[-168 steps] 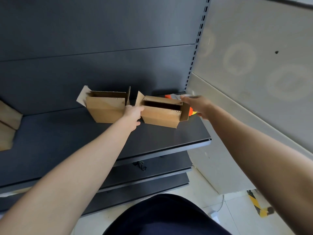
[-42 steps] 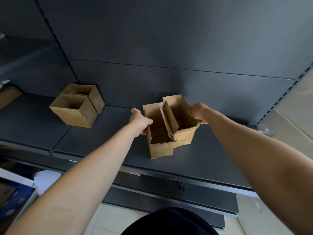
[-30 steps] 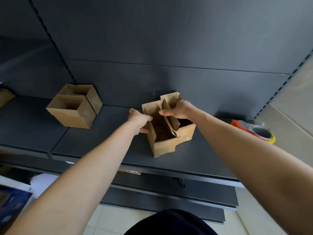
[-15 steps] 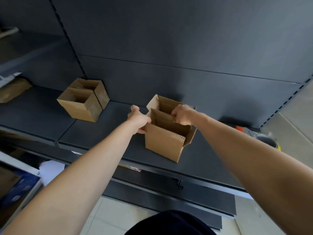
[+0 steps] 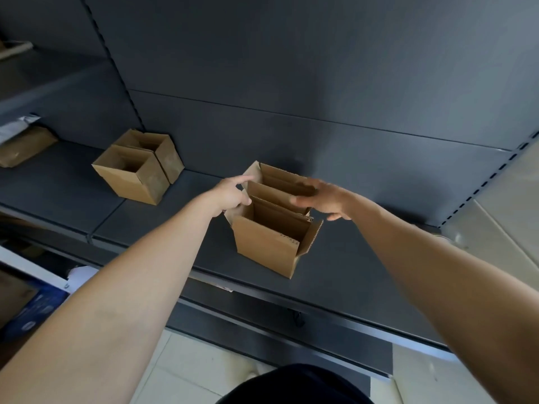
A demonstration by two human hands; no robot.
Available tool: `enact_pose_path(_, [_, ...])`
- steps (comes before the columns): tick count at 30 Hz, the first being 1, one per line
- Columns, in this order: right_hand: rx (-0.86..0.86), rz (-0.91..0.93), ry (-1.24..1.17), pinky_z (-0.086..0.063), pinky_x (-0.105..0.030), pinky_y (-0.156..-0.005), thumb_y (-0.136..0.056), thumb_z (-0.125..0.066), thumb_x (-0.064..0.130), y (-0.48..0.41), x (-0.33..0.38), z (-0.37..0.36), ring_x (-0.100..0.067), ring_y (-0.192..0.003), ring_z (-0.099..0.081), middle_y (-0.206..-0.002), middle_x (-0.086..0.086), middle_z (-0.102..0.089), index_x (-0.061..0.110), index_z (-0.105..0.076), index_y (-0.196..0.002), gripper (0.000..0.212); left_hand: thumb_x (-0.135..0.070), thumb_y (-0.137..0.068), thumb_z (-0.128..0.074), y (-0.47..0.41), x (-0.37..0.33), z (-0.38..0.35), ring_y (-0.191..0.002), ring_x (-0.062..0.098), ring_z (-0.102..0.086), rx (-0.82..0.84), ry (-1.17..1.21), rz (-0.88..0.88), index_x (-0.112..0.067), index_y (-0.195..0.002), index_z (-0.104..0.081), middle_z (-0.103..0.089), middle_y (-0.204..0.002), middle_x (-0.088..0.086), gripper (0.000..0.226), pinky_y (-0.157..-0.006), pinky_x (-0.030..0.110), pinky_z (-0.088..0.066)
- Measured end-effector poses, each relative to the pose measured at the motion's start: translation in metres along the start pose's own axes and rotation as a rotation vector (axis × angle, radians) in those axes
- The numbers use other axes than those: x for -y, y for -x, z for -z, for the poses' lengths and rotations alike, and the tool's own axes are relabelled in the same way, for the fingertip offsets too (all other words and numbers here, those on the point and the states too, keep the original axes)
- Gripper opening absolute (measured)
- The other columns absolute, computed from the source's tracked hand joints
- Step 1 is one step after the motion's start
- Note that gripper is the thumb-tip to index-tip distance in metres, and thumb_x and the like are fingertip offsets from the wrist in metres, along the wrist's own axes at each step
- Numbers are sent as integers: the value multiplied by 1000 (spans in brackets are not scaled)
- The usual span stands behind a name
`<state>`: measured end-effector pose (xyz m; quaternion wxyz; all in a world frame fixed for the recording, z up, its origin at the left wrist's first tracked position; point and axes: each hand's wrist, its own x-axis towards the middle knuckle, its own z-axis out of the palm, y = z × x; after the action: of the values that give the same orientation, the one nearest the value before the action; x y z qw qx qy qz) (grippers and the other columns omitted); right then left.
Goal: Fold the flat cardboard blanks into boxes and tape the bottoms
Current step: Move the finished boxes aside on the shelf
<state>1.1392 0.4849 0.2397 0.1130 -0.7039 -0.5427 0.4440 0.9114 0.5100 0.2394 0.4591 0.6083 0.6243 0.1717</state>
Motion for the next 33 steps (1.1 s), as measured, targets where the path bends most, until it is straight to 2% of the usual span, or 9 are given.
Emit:
enact_pose_path(4, [231, -42, 129, -50, -38, -98, -76, -80, 32, 7, -8, -2, -24, -137, -37, -154, -2, -31, 27, -18, -152, 98, 5, -87, -59, -11, 1, -2, -130, 23, -41, 35, -23, 20, -34, -142, -42, -36, -149, 9, 70, -91, 27, -41])
enact_pose_path(7, [177, 4, 153, -55, -36, -91, -81, -75, 11, 2, -13, -7, -27, -120, -54, -138, -8, -49, 14, -42, -141, 69, 9, -84, -61, -18, 7, -6, -125, 21, -46, -52, -7, 22, -26, -126, -60, -48, -138, 9, 55, -92, 26, -45])
enact_pose_path(9, [115, 45, 217, -55, -37, -90, -84, -71, 10, 0, -14, -8, -27, -107, -63, -124, -12, -60, 10, -53, -131, 50, 8, -82, -64, -20, 13, -7, -121, 19, -49, -121, 12, 26, -23, -113, -67, -55, -128, 6, 44, -90, 26, -47])
enact_pose_path(14, [70, 67, 194, -54, -32, -91, -89, -65, 9, -3, -1, 0, -24, -102, -67, -121, -9, -63, 12, -54, -134, 46, 10, -80, -65, -18, 23, -2, -110, 13, -54, -201, 137, 74, -19, -108, -71, -61, -112, 2, 41, -91, 21, -44])
enact_pose_path(17, [76, 86, 136, -55, -33, -90, -88, -65, 6, -9, 19, 1, -26, -101, -67, -121, -10, -64, 11, -54, -134, 48, 10, -82, -63, -15, 23, 11, -109, 11, -51, -267, 191, 69, -20, -110, -69, -59, -118, 4, 42, -90, 21, -43])
enact_pose_path(20, [97, 109, 79, -57, -33, -86, -86, -66, 3, -18, 43, -3, -25, -98, -68, -119, -11, -65, 12, -54, -134, 50, 9, -81, -65, -15, 28, 30, -124, 17, -47, -298, 183, 46, -24, -118, -65, -54, -133, 6, 49, -101, 30, -42])
enact_pose_path(25, [61, 134, 7, -58, -21, -60, -84, -69, 6, -32, 80, -25, -20, -84, -68, -115, -11, -65, 13, -52, -134, 53, 14, -80, -61, -19, 38, 65, -131, 24, -43, -345, 95, 6, -29, -128, -57, -47, -141, 5, 65, -99, 33, -44])
enact_pose_path(28, [35, 131, -9, -59, -24, -66, -85, -70, 8, -46, 98, -42, -22, -88, -70, -115, -10, -64, 11, -55, -130, 48, 17, -83, -56, -22, 43, 87, -131, 27, -43, -363, 40, -16, -28, -134, -53, -42, -145, 6, 68, -89, 28, -46])
enact_pose_path(33, [8, 107, -38, -59, -32, -81, -85, -69, 9, -68, 134, -73, -24, -95, -69, -120, -11, -62, 10, -49, -136, 55, 14, -85, -57, -44, 58, 136, -127, 27, -46, -352, -74, -38, -28, -136, -50, -43, -144, 6, 67, -87, 28, -48])
